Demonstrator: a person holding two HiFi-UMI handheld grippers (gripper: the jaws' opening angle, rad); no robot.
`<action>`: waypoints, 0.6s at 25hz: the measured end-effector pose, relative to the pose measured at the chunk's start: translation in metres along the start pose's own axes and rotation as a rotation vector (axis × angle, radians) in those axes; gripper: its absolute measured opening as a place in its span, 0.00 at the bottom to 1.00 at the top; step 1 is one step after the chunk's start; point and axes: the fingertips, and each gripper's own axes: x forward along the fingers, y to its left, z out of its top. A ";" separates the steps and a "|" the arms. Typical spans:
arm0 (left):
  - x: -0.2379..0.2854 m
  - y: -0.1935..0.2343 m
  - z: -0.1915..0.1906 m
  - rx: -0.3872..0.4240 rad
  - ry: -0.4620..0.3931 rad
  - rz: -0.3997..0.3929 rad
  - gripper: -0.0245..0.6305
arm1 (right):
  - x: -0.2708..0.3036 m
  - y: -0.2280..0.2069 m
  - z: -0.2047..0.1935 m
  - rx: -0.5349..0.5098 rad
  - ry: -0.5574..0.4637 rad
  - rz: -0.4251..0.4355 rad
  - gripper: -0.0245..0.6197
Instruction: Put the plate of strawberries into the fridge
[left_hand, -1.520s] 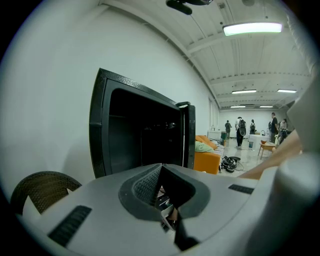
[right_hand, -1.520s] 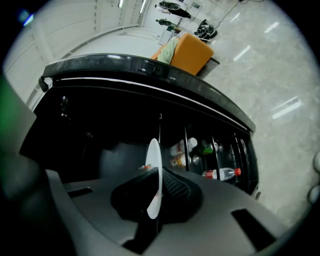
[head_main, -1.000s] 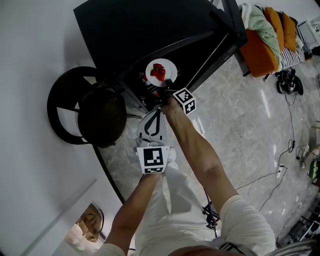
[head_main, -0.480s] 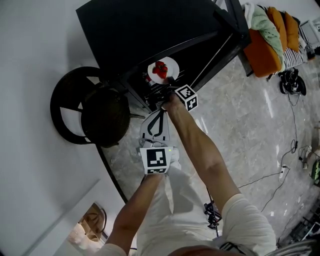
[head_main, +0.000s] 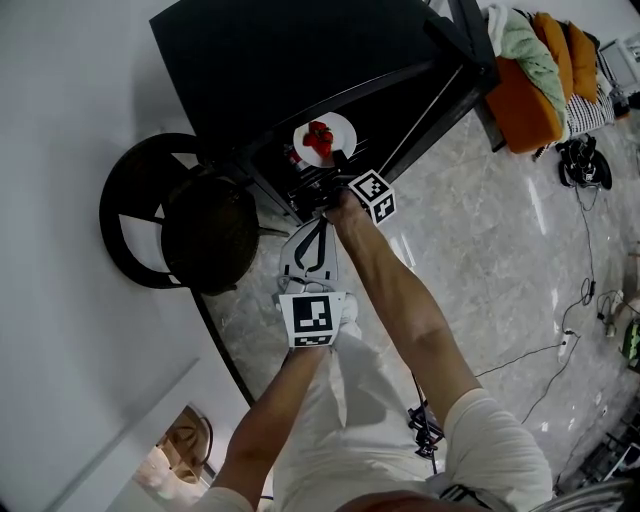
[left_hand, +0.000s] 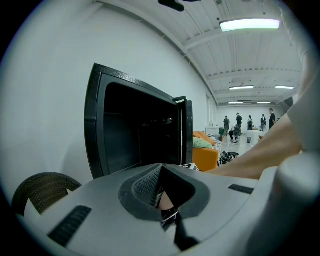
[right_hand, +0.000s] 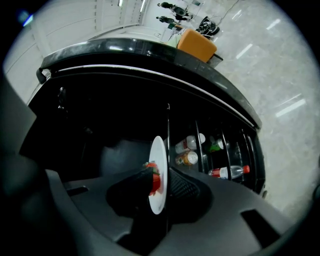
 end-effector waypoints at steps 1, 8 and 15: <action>0.000 0.000 0.000 0.000 0.000 0.000 0.04 | -0.001 0.000 0.000 -0.002 0.004 0.001 0.19; -0.003 -0.004 0.004 0.008 -0.008 -0.002 0.04 | -0.010 -0.003 0.007 -0.020 0.010 0.009 0.20; -0.007 -0.007 0.010 0.004 -0.016 -0.008 0.04 | -0.024 -0.002 0.008 -0.047 0.016 -0.001 0.19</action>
